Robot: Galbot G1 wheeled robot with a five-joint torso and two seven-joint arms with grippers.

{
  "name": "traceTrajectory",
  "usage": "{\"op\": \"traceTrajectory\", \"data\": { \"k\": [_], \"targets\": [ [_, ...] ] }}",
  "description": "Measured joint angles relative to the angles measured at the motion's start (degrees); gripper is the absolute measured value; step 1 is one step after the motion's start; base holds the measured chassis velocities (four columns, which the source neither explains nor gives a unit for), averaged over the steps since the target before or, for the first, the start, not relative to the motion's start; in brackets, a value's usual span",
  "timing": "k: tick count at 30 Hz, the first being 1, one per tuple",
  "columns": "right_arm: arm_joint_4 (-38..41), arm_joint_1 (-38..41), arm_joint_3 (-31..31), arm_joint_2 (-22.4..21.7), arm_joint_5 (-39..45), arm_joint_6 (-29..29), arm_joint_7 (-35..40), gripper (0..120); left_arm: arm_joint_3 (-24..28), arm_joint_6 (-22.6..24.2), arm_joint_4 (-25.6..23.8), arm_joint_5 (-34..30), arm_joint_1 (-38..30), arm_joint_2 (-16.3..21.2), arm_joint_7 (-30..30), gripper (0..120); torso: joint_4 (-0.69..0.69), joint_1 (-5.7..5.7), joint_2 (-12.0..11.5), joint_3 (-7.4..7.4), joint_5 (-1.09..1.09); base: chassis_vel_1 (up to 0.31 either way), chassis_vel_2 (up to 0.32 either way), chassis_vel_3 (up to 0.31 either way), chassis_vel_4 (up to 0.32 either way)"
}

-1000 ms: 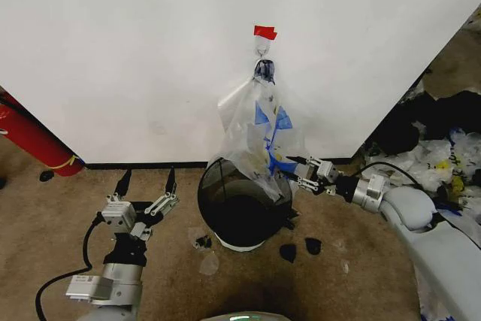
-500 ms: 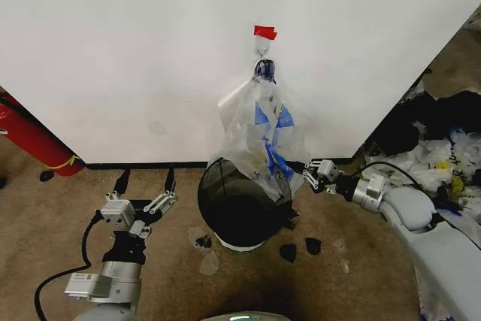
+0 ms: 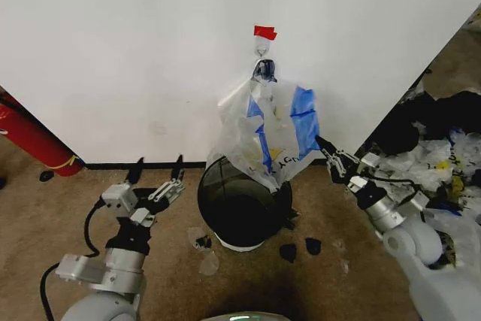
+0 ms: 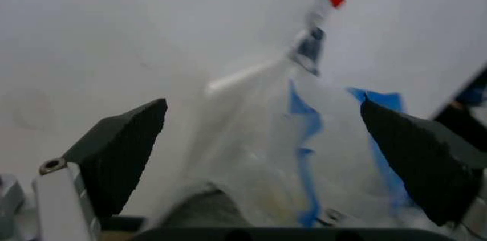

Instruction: Pick up the garbage bag from the wall and place it over the trash bin.

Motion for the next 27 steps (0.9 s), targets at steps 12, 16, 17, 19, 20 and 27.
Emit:
{"op": "traceTrajectory", "data": {
  "k": [12,16,17,19,20,27],
  "targets": [
    [1.3,0.5,-1.9,2.5,-0.9,-0.9,0.3,0,9.7,11.4,0.6,-13.8,-15.8,10.5,1.3,100,0.02,0.0,0.0,0.0,0.01,0.0,0.0,0.0,0.0],
    [1.9,0.1,-1.3,2.4,-0.5,-1.4,0.8,0,14.9,12.1,3.1,-17.6,-24.5,10.2,-1.0,100,0.02,0.0,0.0,0.01,0.0,0.0,0.0,0.0,0.0],
    [2.2,-0.2,-1.1,2.3,0.0,-1.6,0.9,0,16.9,12.4,4.1,-18.3,-27.5,9.8,-1.7,100,0.03,0.01,0.0,0.01,0.0,0.0,0.0,0.0,0.0],
    [2.6,-0.6,-0.6,2.3,0.9,-1.9,1.0,0,20.2,13.0,5.9,-19.2,-32.0,9.1,-2.9,100,0.01,0.01,0.0,0.01,0.0,0.0,0.0,0.0,0.0],
    [2.8,-1.1,-0.1,2.5,1.4,-2.0,1.1,0,22.6,13.8,7.4,-20.1,-34.9,8.5,-4.5,100,0.0,0.01,0.0,0.01,0.01,0.0,0.0,0.0,0.0],
    [3.1,-3.2,0.8,3.6,1.4,-1.8,0.5,0,28.3,16.5,15.3,-23.7,-42.8,6.5,-9.1,100,0.02,0.01,0.0,0.01,0.0,0.0,0.0,0.0,0.0]
  ]
}}
